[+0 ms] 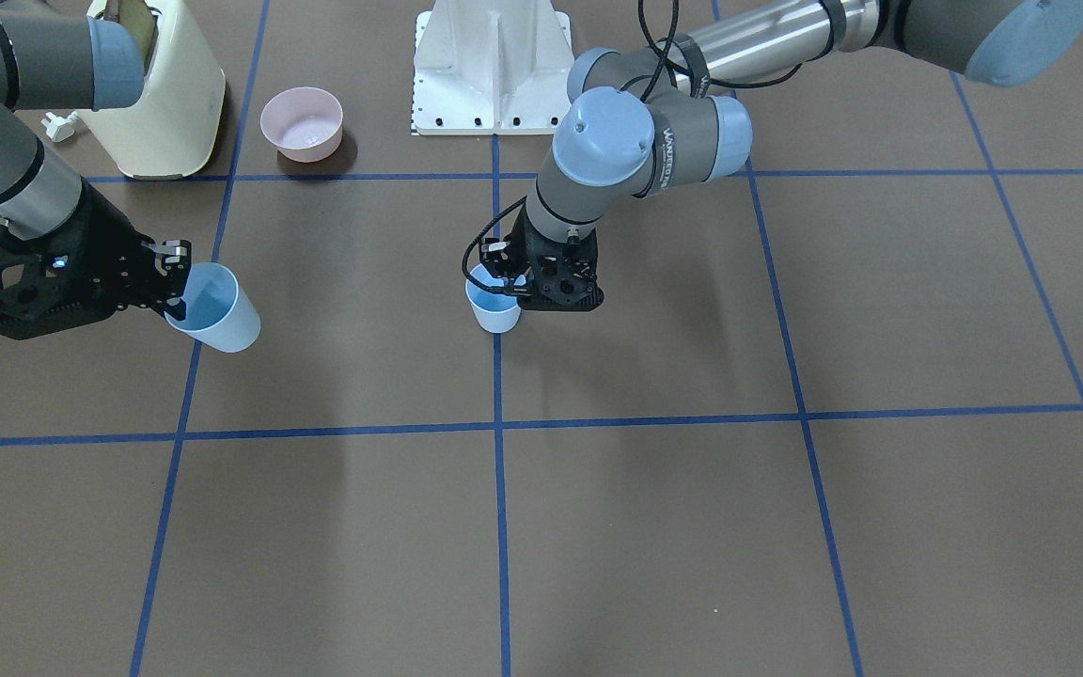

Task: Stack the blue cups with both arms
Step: 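Set the left cup down at center and open while the right lifts its cup, then move the right gripper's cup over the center cup and lower it in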

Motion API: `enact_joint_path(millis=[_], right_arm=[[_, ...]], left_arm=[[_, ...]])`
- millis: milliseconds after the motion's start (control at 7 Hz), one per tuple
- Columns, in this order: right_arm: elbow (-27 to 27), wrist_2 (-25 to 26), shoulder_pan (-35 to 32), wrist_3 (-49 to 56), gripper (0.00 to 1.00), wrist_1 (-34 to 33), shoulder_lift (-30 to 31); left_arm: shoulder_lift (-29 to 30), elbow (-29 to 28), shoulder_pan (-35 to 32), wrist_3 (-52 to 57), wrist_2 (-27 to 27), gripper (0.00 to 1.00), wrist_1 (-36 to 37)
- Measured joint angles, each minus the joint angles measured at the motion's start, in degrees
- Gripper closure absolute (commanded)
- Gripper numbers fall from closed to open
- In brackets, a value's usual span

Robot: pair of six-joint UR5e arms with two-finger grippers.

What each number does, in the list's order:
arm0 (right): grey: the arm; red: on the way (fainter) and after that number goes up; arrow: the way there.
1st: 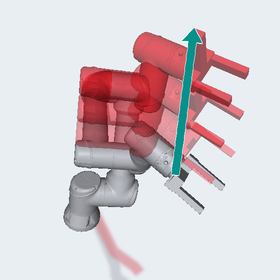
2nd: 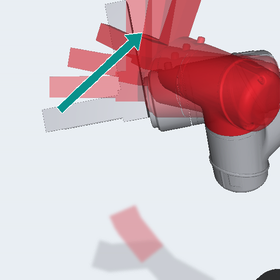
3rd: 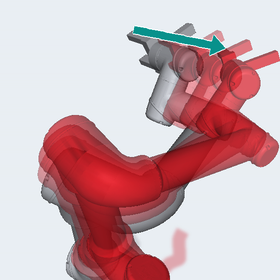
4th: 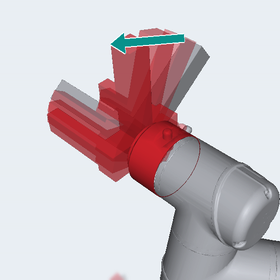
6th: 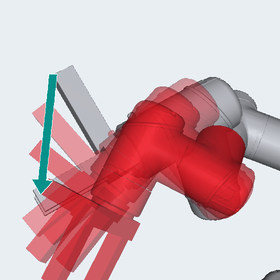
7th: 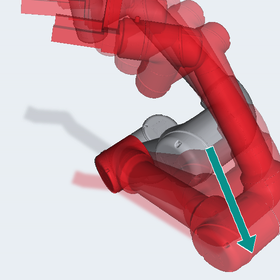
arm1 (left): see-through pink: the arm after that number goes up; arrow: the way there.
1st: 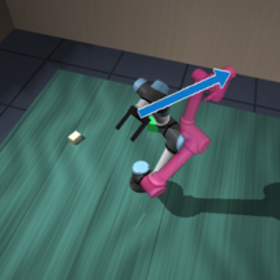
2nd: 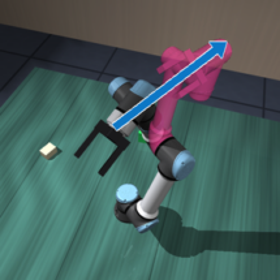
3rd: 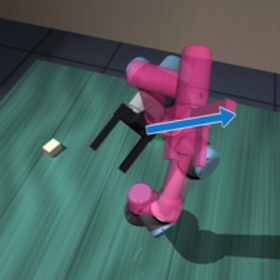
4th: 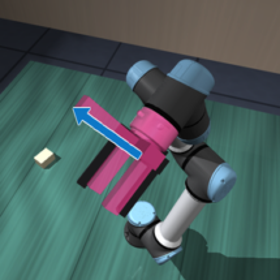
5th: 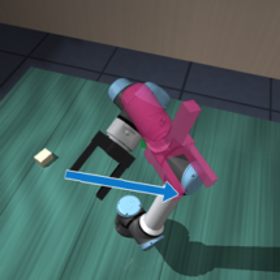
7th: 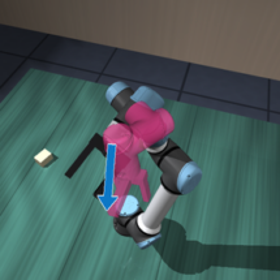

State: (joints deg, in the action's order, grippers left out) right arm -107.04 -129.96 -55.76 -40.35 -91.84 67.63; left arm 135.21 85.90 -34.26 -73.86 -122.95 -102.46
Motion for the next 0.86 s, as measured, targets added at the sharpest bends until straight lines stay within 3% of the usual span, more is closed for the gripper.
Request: enact_joint_path(millis=[571, 857], right_arm=[[0.2, 1.0, 7.1, -12.6, 1.00, -0.7, -8.0], [1.0, 3.6, 11.2, -15.0, 1.00, -3.0, -12.0]], left_arm=[[-6.8, 6.5, -10.4, 5.8, -9.8, 0.02, 1.3], [-10.8, 8.5, -14.6, 14.2, -11.1, 0.02, 4.5]])
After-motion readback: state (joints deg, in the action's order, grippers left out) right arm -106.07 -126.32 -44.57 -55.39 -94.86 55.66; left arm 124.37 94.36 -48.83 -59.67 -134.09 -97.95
